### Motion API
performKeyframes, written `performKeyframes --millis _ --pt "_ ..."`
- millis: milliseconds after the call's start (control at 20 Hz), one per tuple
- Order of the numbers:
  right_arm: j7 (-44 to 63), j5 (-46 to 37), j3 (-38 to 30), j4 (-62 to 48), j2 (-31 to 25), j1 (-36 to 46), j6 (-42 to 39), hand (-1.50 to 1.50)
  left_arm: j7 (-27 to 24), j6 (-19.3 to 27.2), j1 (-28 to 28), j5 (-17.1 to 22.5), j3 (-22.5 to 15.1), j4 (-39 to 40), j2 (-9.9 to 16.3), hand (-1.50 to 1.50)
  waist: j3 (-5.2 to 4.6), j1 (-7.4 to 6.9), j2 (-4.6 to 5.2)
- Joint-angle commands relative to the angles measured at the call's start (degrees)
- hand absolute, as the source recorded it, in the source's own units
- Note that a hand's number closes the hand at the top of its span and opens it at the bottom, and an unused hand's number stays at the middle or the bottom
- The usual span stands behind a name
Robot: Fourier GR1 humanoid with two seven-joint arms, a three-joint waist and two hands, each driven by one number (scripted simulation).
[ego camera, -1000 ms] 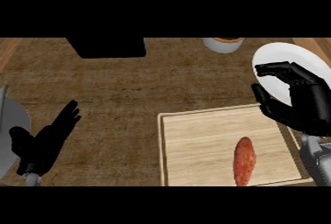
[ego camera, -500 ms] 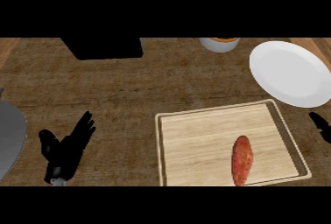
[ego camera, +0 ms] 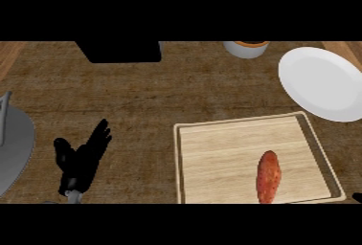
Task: Pick the sweet potato from the tray and place it in the plate
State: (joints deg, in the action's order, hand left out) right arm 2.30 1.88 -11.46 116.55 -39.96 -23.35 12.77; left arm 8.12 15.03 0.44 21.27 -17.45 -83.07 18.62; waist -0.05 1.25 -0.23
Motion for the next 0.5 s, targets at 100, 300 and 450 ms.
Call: performKeyframes --millis 100,300,450 --pt "14.37 -4.31 2.57 8.38 -9.03 -3.89 -8.07 -1.50 -0.12 0.25 -0.31 -1.45 -0.37 1.15 -0.71 0.00 -0.11 -0.96 0.24" --pt "25.40 -10.56 6.85 15.25 -9.69 -3.70 -8.95 -1.50 -1.30 -2.10 0.15 -1.08 0.37 2.01 -0.51 0.00 -0.08 -1.25 0.30" --pt "31.56 -15.09 13.16 14.26 -7.17 1.98 -9.77 -1.50 0.77 -1.62 -0.84 -1.56 0.62 1.70 -1.55 0.00 0.00 -1.67 0.34"
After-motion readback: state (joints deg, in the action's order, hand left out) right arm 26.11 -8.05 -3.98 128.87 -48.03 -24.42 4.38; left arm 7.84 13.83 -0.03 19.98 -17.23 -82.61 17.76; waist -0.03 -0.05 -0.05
